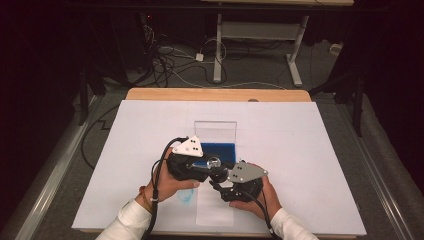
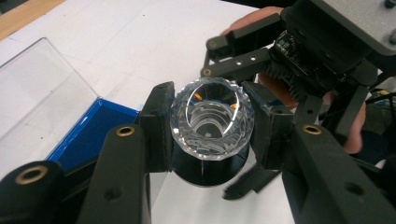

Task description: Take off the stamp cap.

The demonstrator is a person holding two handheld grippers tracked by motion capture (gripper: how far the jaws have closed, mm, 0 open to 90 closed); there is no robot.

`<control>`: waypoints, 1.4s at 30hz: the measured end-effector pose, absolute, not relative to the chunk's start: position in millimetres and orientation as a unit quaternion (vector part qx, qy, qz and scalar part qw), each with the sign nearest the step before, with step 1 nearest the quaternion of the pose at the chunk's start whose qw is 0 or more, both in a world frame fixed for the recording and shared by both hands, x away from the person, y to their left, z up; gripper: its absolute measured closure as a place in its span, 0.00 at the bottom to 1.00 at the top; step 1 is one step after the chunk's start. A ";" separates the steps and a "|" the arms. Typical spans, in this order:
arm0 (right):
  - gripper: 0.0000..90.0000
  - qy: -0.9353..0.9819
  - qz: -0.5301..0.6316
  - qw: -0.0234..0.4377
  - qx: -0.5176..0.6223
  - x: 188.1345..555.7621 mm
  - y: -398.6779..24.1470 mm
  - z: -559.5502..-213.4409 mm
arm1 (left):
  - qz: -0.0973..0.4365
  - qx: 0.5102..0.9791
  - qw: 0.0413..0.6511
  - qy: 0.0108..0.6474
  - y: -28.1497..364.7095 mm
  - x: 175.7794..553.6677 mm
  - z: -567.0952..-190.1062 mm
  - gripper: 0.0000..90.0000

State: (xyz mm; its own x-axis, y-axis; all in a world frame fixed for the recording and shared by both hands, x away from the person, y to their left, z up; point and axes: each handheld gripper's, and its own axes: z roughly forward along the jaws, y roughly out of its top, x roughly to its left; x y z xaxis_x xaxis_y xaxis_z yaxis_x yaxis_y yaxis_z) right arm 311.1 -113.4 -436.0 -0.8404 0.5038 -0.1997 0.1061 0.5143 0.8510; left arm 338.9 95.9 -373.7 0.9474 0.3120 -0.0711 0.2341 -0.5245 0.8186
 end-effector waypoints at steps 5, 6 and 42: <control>0.40 0.842 0.460 0.217 0.179 310.1 -115.7 -436.7 | 0.042 0.868 0.469 0.156 97.6 337.5 -372.8 0.61; 0.40 0.843 0.459 0.218 0.176 309.7 -115.7 -437.5 | 0.042 0.868 0.469 0.156 97.6 337.5 -372.8 0.61; 0.42 0.862 0.427 0.216 0.169 308.6 -134.7 -439.1 | 0.070 0.872 0.458 0.157 108.9 335.9 -368.8 0.61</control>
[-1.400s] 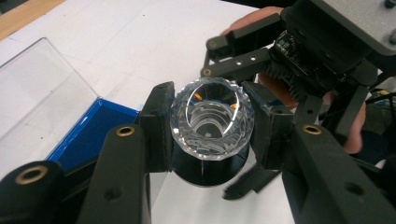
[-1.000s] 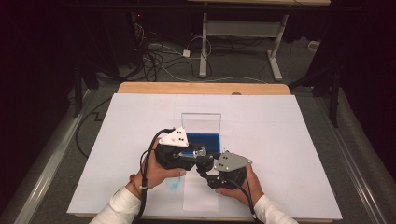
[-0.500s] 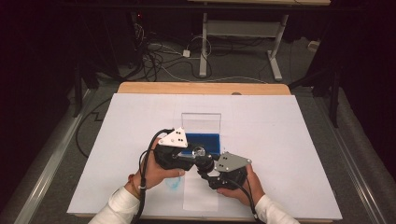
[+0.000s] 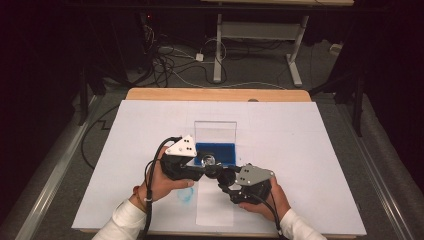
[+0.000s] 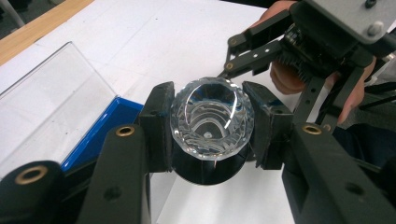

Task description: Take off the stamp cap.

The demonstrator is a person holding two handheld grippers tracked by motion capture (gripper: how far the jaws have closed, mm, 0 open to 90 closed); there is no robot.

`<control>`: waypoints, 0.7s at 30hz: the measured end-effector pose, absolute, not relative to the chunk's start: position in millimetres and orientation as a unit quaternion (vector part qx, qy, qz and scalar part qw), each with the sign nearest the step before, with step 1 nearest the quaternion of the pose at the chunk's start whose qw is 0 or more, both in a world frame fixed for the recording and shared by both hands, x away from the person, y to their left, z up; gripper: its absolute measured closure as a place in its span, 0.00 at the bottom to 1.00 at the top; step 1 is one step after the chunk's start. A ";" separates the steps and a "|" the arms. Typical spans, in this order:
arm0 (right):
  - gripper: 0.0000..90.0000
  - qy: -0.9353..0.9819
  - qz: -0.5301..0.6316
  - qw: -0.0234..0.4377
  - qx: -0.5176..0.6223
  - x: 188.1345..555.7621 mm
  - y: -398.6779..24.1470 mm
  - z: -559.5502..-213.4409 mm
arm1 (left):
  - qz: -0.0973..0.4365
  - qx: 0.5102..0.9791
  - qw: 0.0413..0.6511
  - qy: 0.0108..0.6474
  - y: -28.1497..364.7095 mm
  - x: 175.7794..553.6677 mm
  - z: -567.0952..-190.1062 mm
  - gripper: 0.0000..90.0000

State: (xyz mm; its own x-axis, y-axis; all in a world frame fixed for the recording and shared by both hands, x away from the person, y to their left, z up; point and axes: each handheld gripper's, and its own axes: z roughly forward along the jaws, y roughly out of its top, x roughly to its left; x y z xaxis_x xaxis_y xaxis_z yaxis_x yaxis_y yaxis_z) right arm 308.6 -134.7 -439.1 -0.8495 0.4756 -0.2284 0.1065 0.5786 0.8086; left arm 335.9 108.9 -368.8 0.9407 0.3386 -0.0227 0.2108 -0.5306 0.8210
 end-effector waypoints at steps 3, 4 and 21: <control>0.42 0.860 0.427 0.219 0.173 308.6 -141.3 -437.5 | 0.074 0.872 0.456 0.161 110.8 336.9 -369.1 0.61; 0.42 0.860 0.427 0.220 0.173 308.8 -143.5 -436.6 | 0.075 0.873 0.454 0.161 111.8 337.5 -369.6 0.61; 0.42 0.847 0.432 0.246 0.191 304.2 -170.8 -422.0 | 0.084 0.873 0.448 0.174 120.6 341.9 -371.1 0.61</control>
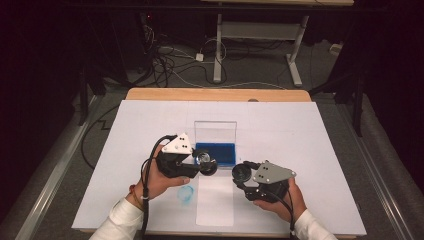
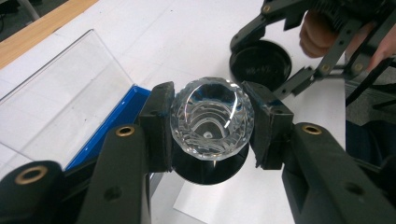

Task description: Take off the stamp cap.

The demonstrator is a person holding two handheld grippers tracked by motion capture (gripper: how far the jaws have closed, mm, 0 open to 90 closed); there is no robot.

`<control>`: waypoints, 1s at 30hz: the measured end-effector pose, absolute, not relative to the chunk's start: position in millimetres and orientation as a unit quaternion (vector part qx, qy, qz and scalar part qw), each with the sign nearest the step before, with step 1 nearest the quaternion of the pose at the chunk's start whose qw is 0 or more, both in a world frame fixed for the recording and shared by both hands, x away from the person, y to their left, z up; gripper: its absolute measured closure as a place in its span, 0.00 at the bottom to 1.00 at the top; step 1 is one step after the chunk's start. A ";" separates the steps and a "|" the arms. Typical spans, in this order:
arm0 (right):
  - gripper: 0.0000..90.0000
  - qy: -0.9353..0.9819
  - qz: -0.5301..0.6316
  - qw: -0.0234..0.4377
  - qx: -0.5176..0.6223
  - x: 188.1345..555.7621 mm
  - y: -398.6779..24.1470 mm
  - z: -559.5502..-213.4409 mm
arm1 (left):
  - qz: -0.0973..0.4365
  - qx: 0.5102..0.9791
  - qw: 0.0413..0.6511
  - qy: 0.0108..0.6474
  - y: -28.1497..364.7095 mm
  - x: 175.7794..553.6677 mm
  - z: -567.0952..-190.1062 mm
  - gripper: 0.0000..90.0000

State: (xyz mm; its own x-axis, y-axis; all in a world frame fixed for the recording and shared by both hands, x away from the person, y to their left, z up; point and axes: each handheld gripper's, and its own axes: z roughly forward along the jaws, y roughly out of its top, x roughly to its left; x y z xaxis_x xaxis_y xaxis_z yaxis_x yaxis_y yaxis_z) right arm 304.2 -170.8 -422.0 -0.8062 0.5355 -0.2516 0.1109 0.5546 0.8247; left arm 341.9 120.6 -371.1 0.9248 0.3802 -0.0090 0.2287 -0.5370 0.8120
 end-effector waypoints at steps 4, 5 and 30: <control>0.42 0.842 0.435 0.252 0.198 301.5 -180.0 -418.1 | 0.090 0.872 0.448 0.178 123.3 342.3 -370.4 0.61; 0.42 0.840 0.435 0.253 0.200 301.0 -182.5 -417.5 | 0.090 0.871 0.448 0.179 124.0 342.5 -370.2 0.61; 0.42 0.834 0.421 0.272 0.232 286.2 -223.9 -420.6 | 0.105 0.870 0.441 0.195 137.1 345.8 -369.9 0.61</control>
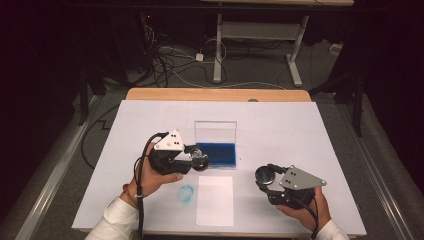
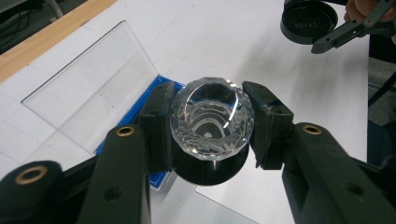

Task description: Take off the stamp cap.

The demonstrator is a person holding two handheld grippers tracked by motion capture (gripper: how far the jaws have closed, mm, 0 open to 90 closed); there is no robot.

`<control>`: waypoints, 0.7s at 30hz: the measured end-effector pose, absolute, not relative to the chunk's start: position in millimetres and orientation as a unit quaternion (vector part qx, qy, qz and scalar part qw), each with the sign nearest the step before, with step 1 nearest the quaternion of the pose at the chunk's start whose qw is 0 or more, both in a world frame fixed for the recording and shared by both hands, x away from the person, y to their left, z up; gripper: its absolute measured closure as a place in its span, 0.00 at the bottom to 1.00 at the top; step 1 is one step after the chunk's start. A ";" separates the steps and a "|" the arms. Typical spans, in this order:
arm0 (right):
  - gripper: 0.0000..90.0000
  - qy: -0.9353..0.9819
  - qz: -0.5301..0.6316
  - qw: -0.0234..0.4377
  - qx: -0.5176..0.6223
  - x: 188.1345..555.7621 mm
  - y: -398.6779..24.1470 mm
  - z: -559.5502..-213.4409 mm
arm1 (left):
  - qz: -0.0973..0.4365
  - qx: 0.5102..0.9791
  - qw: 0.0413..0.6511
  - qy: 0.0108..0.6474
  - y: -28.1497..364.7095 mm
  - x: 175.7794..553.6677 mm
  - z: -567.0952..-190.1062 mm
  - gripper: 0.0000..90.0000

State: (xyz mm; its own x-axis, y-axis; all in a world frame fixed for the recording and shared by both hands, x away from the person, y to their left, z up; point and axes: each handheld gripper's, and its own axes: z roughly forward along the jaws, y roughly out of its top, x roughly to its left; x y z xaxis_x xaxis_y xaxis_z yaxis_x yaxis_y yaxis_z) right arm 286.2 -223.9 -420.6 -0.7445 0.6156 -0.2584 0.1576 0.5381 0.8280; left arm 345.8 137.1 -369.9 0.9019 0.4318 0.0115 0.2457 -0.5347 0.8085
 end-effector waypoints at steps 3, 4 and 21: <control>0.42 0.834 0.418 0.272 0.235 284.1 -227.1 -423.0 | 0.106 0.868 0.443 0.198 138.8 346.6 -370.0 0.61; 0.42 0.834 0.417 0.270 0.240 282.6 -229.3 -425.2 | 0.107 0.868 0.442 0.199 139.3 346.8 -370.3 0.61; 0.42 0.847 0.401 0.253 0.240 277.0 -227.5 -440.0 | 0.110 0.866 0.442 0.206 144.0 350.6 -372.5 0.61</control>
State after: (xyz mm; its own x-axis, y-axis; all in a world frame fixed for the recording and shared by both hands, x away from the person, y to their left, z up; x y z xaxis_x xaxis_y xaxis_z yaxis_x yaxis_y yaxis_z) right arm 277.0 -227.5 -440.0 -0.7568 0.6092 -0.2369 0.2028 0.5635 0.8009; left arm 350.6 144.0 -372.5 0.8909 0.4542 0.0085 0.2599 -0.5250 0.8105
